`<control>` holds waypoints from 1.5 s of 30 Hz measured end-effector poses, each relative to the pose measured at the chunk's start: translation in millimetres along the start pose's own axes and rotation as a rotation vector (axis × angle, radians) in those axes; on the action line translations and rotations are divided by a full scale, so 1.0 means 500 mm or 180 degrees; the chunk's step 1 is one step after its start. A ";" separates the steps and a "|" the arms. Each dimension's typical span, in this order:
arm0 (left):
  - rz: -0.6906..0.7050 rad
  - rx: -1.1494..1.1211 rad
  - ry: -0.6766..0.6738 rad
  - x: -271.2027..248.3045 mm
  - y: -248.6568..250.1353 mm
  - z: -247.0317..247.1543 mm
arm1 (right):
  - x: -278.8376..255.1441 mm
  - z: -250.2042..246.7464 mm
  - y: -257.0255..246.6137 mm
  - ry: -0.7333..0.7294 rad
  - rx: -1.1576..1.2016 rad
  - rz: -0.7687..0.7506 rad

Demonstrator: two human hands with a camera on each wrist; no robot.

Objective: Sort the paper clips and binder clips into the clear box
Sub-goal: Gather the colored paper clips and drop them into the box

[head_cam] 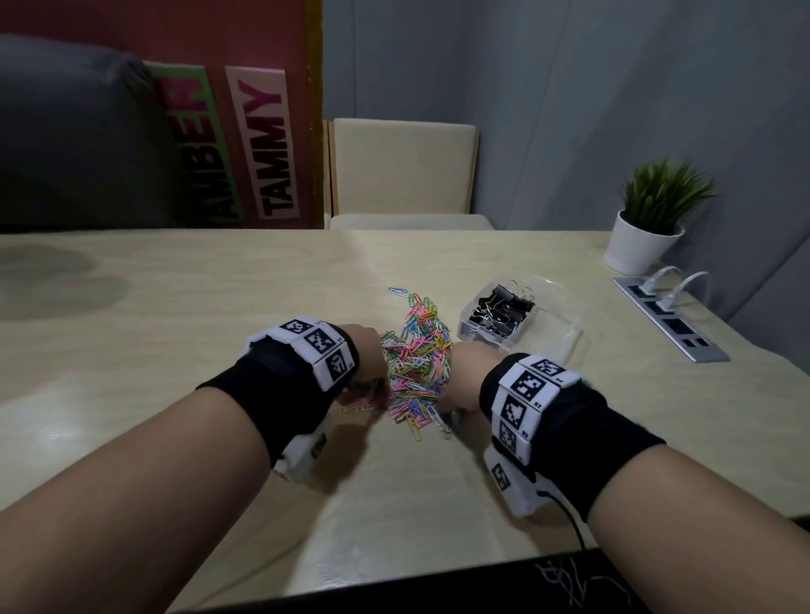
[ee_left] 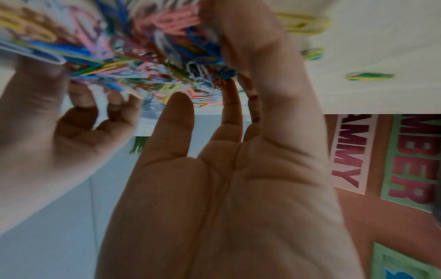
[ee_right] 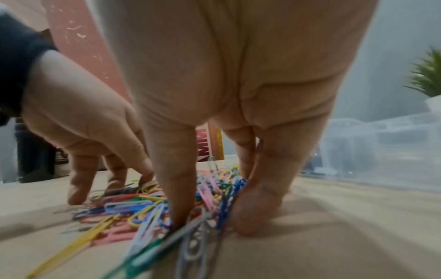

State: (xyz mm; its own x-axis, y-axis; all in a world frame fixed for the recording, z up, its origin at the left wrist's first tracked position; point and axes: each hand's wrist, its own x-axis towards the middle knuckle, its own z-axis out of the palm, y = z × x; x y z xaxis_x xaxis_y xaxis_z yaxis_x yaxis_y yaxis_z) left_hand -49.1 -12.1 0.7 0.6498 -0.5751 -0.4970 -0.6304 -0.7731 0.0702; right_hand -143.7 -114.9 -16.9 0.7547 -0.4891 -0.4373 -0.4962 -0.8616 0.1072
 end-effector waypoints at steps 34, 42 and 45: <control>0.0442 0.0078 0.0050 0.044 -0.040 -0.026 | -0.018 -0.045 -0.047 0.0841 0.0938 -0.0766; 0.0523 0.0476 0.0085 0.022 -0.017 -0.009 | -0.023 0.010 -0.073 0.0470 0.0259 -0.0468; 0.0515 0.0478 0.0220 0.024 -0.014 -0.010 | -0.021 0.002 -0.068 0.0529 0.0334 -0.0430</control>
State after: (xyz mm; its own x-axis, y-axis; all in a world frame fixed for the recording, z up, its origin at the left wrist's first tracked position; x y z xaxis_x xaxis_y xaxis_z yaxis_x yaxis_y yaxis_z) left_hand -34.8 -14.8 -1.5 0.5595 -0.7091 -0.4291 -0.7814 -0.6239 0.0121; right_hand -134.9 -80.4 -16.7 0.8733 -0.3933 -0.2875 -0.4211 -0.9061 -0.0395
